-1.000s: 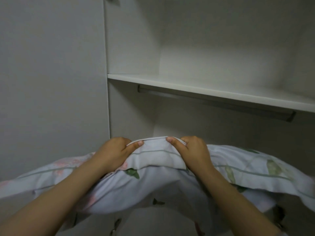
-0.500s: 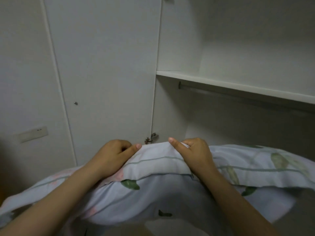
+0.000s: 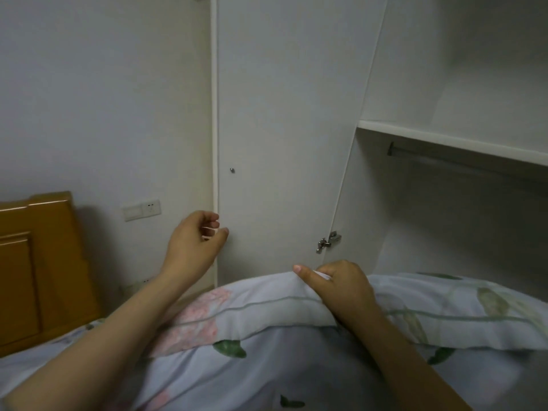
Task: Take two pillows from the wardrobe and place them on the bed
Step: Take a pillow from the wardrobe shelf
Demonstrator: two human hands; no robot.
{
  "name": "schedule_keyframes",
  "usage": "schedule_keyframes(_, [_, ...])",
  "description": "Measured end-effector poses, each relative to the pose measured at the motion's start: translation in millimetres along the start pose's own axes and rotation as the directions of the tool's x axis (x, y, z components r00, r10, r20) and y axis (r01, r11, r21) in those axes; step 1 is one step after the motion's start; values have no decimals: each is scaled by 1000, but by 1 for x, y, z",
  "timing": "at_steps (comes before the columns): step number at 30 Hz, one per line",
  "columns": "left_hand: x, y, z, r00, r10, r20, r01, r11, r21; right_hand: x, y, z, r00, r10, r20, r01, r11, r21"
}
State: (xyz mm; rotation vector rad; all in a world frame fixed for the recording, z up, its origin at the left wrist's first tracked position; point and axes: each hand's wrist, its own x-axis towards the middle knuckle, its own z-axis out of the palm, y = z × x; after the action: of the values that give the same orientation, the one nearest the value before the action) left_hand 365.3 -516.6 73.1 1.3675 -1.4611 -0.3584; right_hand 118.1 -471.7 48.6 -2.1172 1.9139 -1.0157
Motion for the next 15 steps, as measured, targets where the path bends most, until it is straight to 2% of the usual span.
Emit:
schedule_keyframes(5, [27, -10, 3, 999, -26, 31, 25, 999, 26, 3, -11, 17, 1000, -8, 24, 8, 1000, -21])
schedule_keyframes(10, [54, 3, 13, 991, -88, 99, 95, 993, -72, 6, -20, 19, 1000, 14, 11, -13, 999, -32])
schedule_keyframes(15, [65, 3, 23, 991, -106, 81, 114, 988, -105, 2, -20, 18, 1000, 29, 6, -29, 998, -49])
